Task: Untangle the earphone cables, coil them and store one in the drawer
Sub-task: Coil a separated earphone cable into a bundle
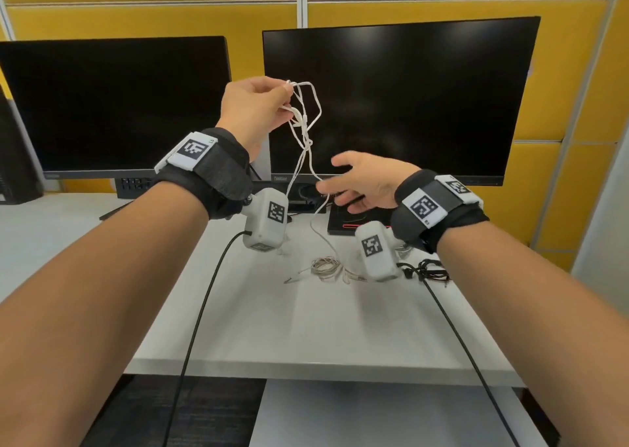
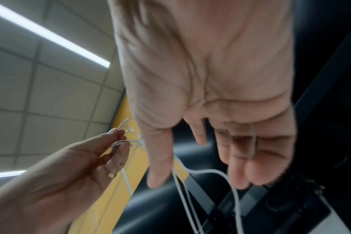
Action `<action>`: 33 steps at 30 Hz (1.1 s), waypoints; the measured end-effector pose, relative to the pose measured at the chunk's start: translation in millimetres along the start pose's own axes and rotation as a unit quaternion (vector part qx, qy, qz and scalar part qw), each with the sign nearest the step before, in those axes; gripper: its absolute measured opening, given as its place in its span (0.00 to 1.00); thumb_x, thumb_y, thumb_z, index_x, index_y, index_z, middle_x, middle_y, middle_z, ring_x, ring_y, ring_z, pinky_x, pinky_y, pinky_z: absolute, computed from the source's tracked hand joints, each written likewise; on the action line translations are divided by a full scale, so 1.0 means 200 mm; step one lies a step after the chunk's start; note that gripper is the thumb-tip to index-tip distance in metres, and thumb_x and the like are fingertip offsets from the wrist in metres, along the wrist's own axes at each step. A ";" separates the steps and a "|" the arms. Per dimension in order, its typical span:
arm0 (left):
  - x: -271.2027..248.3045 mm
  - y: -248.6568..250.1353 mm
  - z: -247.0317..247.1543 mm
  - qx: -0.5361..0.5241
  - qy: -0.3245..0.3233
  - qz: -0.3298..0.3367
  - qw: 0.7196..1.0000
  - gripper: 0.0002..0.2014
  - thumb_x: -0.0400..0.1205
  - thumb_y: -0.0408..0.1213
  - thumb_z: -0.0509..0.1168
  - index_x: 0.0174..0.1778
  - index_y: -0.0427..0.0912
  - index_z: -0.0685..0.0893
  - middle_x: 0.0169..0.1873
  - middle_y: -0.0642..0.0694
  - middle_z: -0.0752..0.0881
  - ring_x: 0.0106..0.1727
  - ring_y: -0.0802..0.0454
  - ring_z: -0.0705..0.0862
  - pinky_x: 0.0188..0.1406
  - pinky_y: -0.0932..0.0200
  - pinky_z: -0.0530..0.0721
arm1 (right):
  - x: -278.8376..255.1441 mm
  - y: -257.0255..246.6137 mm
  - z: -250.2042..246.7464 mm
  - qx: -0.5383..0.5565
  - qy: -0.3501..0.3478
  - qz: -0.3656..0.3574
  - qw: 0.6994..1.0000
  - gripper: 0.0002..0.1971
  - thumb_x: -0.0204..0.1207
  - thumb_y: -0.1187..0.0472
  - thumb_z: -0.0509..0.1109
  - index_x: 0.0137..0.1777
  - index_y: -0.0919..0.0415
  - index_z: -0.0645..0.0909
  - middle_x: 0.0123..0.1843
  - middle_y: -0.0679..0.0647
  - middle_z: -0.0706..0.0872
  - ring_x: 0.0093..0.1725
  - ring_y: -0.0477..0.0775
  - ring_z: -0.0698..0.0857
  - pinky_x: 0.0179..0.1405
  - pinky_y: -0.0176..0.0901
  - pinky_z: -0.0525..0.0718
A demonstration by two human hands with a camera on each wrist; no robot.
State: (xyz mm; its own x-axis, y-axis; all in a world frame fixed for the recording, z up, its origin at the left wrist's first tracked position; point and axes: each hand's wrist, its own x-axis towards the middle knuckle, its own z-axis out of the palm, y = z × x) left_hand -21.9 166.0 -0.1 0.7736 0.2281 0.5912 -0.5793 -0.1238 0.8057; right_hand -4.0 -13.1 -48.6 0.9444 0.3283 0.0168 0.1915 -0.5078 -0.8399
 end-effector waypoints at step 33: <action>-0.23 0.41 0.19 0.101 -0.074 0.031 0.992 0.05 0.88 0.38 0.57 0.58 0.48 0.75 0.41 0.48 0.79 0.35 0.55 0.79 0.28 0.62 0.83 | -0.25 -0.22 -0.17 0.103 0.153 -0.114 0.976 0.13 0.85 0.52 0.64 0.43 0.57 0.84 0.27 0.49 0.66 0.22 0.45 0.62 0.15 0.34 0.61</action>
State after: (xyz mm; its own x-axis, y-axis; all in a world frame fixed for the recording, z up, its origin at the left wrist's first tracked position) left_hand -94.2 108.0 40.3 0.7759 0.0710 0.6268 -0.5753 -0.3283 0.7492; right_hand -51.7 -33.5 5.9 0.9252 0.1454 0.3504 0.3778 -0.2681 -0.8862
